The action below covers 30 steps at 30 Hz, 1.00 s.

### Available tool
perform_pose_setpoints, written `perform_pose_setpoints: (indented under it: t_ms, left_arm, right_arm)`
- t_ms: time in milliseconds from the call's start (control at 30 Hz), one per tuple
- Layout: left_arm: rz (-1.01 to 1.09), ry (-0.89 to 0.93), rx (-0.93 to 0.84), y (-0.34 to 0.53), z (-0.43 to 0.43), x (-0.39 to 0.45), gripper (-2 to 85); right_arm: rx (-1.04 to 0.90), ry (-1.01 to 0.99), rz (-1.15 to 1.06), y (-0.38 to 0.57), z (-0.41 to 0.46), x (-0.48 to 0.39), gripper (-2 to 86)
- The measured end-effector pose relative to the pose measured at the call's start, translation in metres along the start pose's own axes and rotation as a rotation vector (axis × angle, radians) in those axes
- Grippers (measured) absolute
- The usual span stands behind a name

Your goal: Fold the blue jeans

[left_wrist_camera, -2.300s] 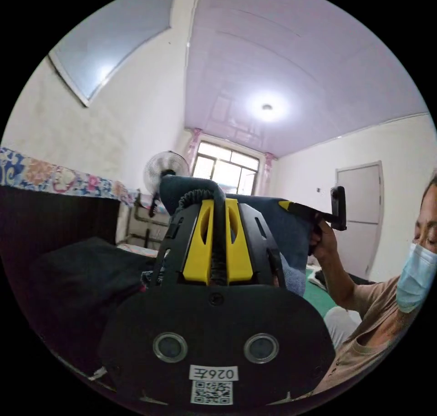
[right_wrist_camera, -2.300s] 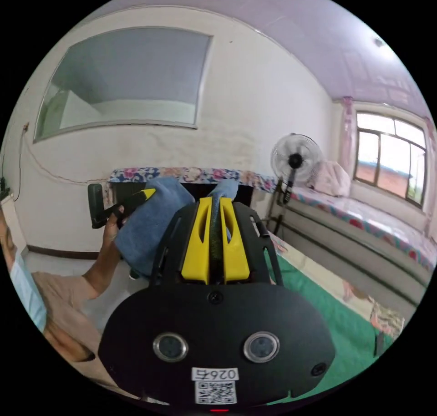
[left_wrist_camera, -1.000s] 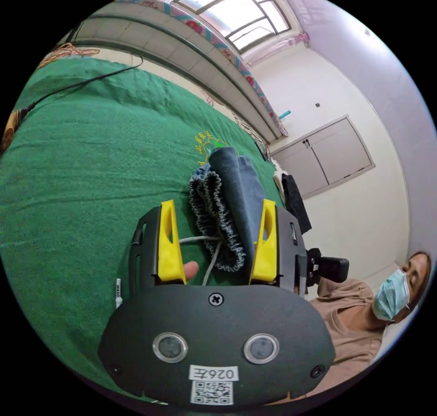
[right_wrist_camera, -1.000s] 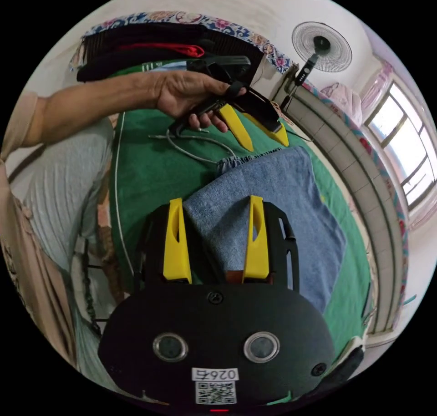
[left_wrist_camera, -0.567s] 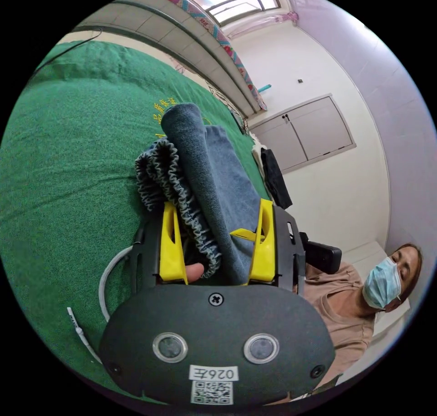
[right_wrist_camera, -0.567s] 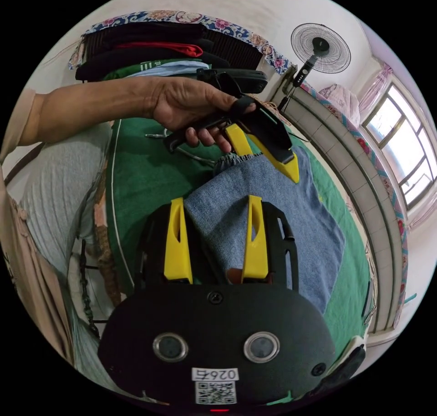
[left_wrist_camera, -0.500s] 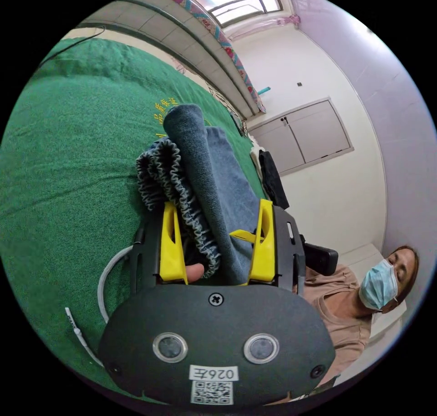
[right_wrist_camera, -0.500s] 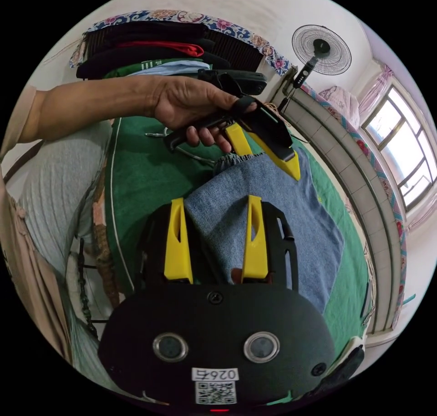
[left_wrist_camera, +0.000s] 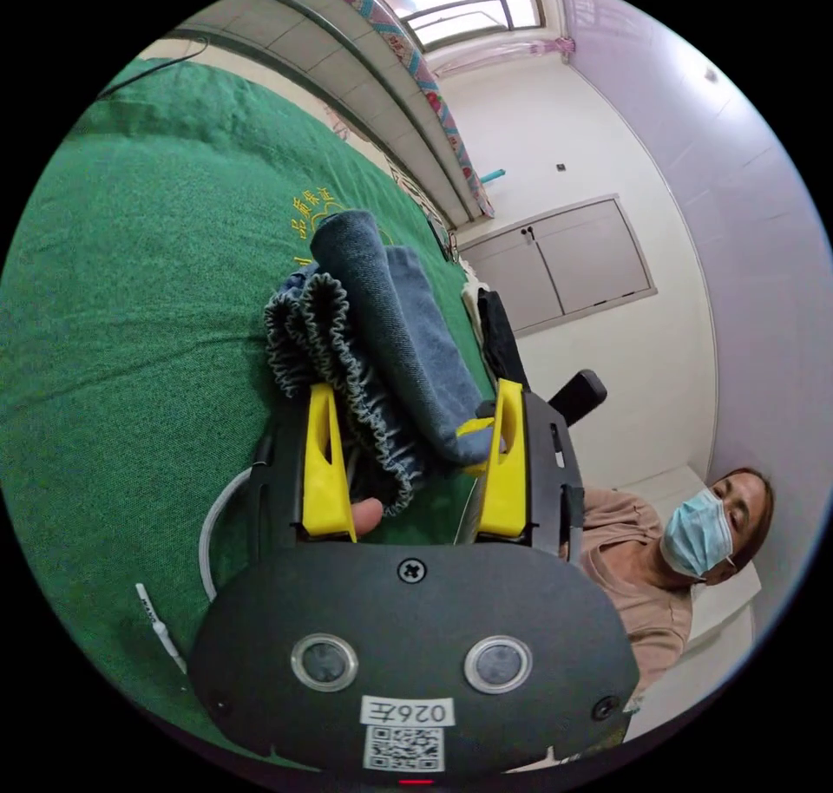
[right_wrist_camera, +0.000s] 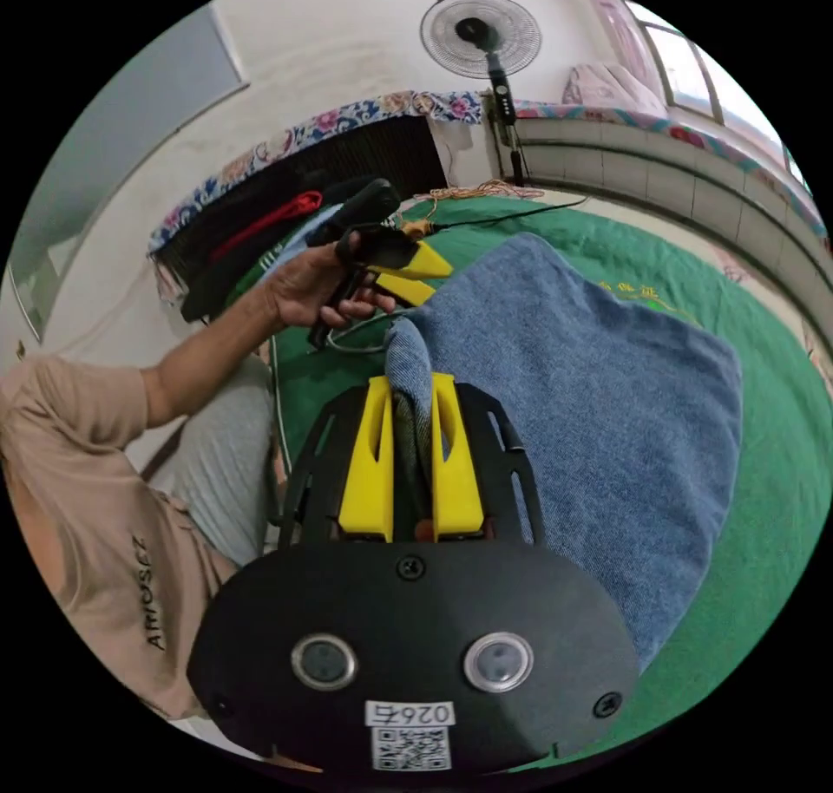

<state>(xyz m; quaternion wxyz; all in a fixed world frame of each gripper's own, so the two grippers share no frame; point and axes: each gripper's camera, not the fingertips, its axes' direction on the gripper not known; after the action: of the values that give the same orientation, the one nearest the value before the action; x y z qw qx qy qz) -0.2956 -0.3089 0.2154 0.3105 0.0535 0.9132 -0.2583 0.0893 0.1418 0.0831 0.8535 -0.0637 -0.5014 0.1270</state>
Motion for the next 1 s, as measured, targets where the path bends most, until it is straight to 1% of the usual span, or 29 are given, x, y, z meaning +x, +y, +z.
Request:
perform_pose_setpoints:
  t_ms: [67,267,367,467,567,667,733,1000]
  left_arm:
    - [-0.002,-0.006,0.003,-0.002,-0.004,0.000,23.8]
    - [-0.023,-0.032,0.018,-0.006,-0.014,-0.004,21.2]
    - [0.009,-0.089,0.021,-0.006,-0.016,0.001,19.9]
    - [0.017,-0.174,-0.014,-0.008,-0.003,0.003,20.5]
    - [0.052,-0.153,-0.068,-0.011,0.027,0.001,19.8]
    - [0.070,-0.116,-0.072,-0.014,0.054,0.000,17.7]
    - [0.071,-0.190,-0.062,-0.013,0.058,0.003,14.9]
    - [-0.015,-0.248,-0.029,-0.007,0.059,0.003,10.0]
  right_arm:
    - [0.063,-0.059,0.068,-0.007,-0.038,0.015,2.4]
    - [0.187,-0.130,0.236,-0.022,-0.126,0.049,2.3]
    - [0.224,-0.187,0.314,-0.028,-0.158,0.061,2.3]
    - [0.235,-0.242,0.373,-0.036,-0.182,0.068,2.4]
    - [0.237,-0.274,0.409,-0.045,-0.201,0.069,2.4]
    - [0.215,-0.286,0.412,-0.058,-0.218,0.063,2.4]
    - [0.205,-0.294,0.412,-0.065,-0.227,0.057,2.5]
    - [0.175,-0.358,0.409,-0.091,-0.257,0.035,2.6]
